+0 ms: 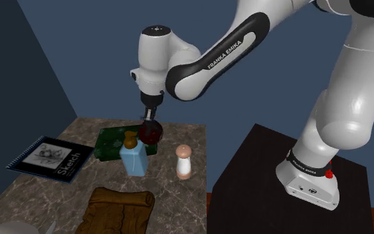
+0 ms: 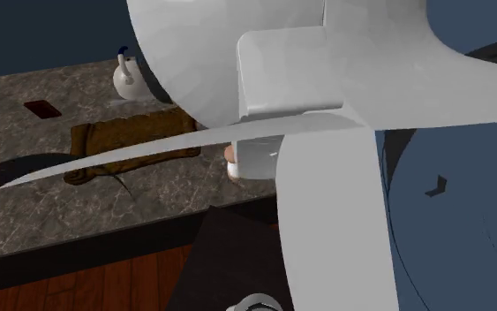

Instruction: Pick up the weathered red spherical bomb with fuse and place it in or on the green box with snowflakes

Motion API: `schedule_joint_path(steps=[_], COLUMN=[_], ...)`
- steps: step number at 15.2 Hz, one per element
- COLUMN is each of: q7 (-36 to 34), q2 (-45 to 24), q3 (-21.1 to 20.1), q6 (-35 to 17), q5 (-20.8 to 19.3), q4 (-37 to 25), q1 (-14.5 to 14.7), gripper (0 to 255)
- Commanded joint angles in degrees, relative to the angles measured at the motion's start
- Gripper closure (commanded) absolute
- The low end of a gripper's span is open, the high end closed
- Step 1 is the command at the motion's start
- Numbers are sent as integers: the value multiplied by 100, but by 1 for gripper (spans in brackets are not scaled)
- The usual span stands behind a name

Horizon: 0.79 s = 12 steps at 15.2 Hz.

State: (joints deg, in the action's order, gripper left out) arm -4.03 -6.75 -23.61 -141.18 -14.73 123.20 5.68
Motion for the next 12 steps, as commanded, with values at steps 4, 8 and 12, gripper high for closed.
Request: schedule_joint_path(steps=[4, 8, 12], q7=[245, 452, 700], q2=[-848, -1594, -2448], q3=[150, 257, 361], q6=[522, 1035, 1661], q5=[-204, -324, -417], q4=[-1330, -2566, -4042], q1=[-39, 18, 147], gripper=[255, 255, 255])
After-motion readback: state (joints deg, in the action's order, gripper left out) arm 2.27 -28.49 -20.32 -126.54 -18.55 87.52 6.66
